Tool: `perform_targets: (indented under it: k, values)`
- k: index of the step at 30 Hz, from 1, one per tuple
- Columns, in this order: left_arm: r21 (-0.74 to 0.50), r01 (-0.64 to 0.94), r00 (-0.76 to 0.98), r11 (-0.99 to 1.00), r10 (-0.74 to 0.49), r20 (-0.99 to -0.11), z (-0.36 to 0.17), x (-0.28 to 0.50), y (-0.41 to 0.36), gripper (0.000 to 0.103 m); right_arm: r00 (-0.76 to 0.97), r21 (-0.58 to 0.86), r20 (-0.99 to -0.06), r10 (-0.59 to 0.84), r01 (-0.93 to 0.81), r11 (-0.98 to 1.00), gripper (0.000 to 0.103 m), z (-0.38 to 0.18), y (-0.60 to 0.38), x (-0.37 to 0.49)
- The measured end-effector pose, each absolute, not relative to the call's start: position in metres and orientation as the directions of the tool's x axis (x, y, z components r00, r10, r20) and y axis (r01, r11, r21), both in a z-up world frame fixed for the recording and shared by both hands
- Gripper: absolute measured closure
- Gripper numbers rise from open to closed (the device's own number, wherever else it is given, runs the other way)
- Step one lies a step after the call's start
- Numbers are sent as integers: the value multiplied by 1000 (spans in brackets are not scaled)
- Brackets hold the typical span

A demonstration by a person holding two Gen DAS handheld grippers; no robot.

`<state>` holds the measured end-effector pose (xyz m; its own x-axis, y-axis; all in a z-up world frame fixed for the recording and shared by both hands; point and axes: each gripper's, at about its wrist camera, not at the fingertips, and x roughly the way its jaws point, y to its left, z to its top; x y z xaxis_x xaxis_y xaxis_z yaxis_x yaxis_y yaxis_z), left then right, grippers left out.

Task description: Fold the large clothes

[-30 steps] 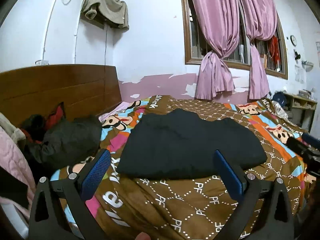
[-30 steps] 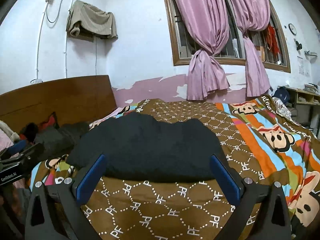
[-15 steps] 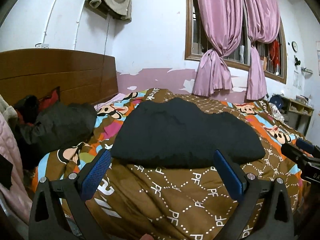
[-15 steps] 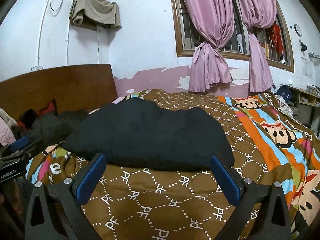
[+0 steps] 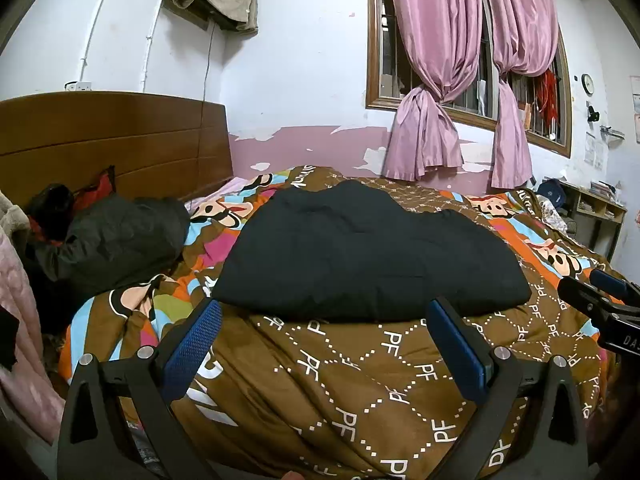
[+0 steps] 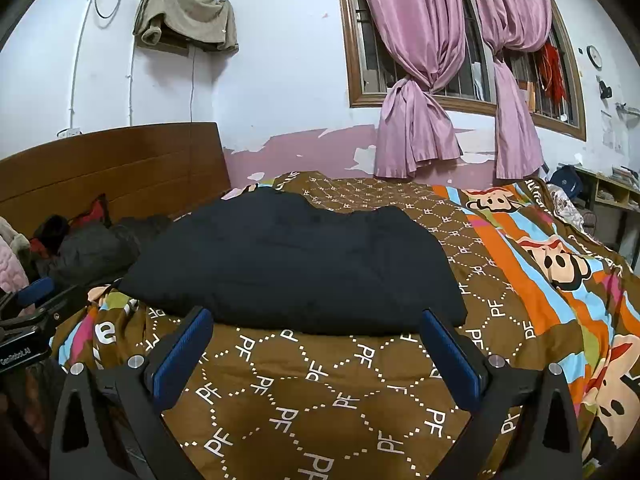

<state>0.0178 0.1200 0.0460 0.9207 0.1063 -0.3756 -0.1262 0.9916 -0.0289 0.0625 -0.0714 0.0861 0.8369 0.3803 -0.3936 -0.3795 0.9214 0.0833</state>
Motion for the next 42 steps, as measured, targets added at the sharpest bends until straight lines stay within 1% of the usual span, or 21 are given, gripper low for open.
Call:
perform_targets:
  k: [42]
  values:
    - [-17,-129,920,992,113,-375,44,19,118,3,827,79,-409,385,-388,918,0,78,-73,64]
